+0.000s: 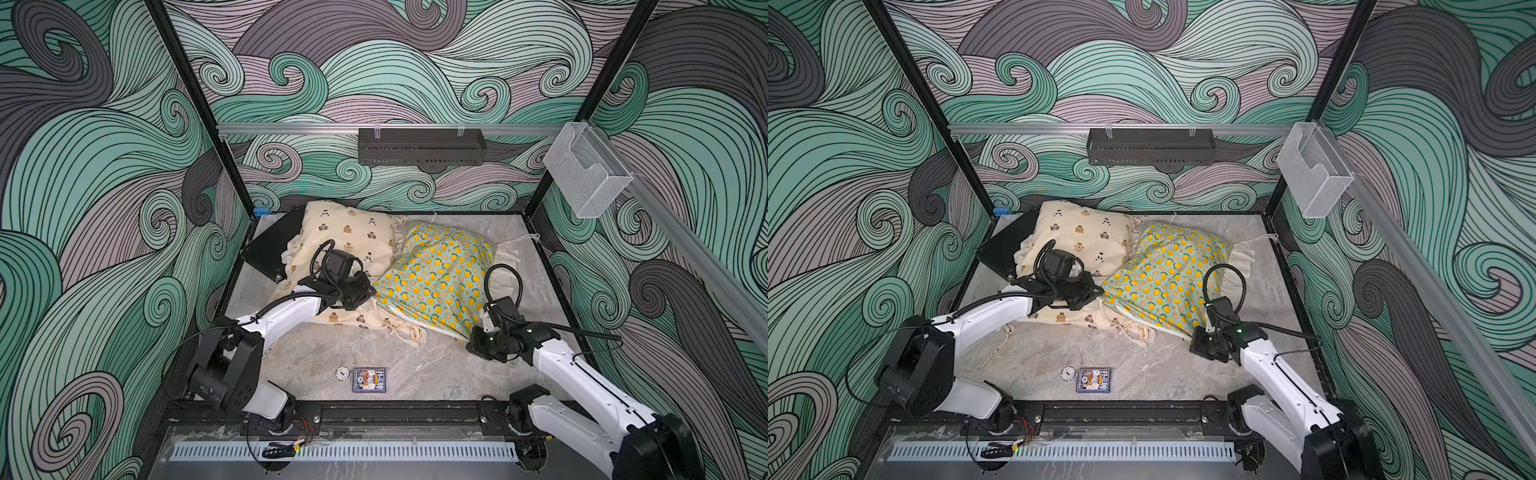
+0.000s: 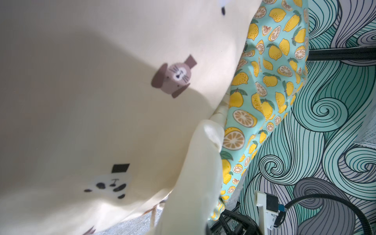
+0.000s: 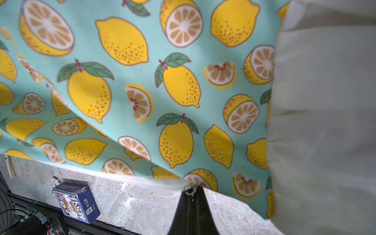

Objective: Zip up pillowcases
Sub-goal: Zip the zipper on the pillowcase.

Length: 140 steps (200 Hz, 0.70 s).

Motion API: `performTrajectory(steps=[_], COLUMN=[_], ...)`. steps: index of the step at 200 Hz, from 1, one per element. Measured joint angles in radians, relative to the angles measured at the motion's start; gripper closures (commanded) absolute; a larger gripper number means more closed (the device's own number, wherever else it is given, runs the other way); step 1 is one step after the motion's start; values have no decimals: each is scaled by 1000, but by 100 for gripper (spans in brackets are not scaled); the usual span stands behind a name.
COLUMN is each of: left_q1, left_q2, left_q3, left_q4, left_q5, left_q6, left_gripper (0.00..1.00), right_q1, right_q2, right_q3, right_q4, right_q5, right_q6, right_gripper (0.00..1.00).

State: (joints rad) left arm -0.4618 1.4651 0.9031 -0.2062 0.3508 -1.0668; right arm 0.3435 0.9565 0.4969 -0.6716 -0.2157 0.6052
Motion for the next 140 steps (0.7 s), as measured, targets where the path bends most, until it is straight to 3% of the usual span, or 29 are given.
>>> performTrajectory(steps=[82,111,140], left_q1=[2,1,-8], left_q2=[0,0,0], left_q3=[7,3,-11], left_q4=[-19,-10,11], left_q5=[7,13,13], left_q6=[24,22,11], left_gripper=[100,100,100], right_q1=[-1,-1,-2], right_q2=[8,-26,-54], right_q3=[2,18,58], right_q4=[-18,-38,-57], right_q5=[26,26,34], right_q6=[9,13,16], right_gripper=[100,87,62])
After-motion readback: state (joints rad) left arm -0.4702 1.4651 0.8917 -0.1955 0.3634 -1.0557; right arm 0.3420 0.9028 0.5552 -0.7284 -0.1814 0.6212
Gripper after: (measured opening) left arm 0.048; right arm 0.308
